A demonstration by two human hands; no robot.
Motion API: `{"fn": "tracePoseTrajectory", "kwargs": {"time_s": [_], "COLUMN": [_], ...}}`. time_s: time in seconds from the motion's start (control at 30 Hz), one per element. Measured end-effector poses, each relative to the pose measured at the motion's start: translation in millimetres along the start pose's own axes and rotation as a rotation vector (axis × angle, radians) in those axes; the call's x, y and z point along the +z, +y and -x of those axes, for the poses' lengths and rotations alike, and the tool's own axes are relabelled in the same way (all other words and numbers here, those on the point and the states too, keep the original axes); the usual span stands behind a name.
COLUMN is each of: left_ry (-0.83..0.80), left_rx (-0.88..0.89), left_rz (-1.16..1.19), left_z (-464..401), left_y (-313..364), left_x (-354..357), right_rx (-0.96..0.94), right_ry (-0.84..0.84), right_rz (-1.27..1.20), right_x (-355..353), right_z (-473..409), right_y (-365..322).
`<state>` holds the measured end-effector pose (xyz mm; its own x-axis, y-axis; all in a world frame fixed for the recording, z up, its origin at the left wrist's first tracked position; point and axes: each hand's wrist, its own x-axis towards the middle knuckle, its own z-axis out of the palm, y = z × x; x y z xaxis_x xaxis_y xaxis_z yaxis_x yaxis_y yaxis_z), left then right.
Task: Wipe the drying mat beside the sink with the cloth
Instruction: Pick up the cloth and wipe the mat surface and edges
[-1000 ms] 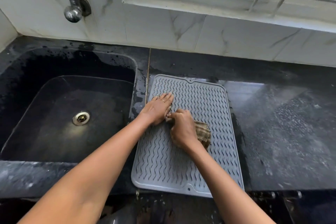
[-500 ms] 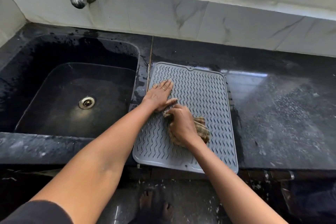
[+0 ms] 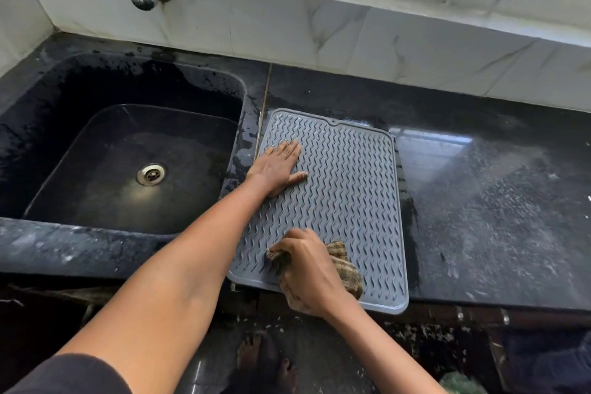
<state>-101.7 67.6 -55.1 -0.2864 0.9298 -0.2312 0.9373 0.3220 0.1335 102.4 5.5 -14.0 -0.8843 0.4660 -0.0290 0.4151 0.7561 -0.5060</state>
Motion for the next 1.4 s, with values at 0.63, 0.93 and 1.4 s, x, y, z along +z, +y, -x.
{"fn": "tracePoseTrajectory", "kwargs": {"time_s": [0.63,0.93,1.4], "left_ry": [0.282,0.41,0.399], "left_rx": [-0.176,-0.337,-0.333], "left_rz": [0.198,0.337,0.352], "left_z": [-62,-112,-124], "left_y": [-66,-82,-90], "left_x": [-45,-49,-59], "right_rx": [0.458,0.37,0.071], "right_ry": [0.287,0.198,0.067], "right_rz": [-0.44,-0.03,-0.004], "right_x": [-77,-19,-25], "right_z": [-218,-271,-227], "right_y": [51,72,56]}}
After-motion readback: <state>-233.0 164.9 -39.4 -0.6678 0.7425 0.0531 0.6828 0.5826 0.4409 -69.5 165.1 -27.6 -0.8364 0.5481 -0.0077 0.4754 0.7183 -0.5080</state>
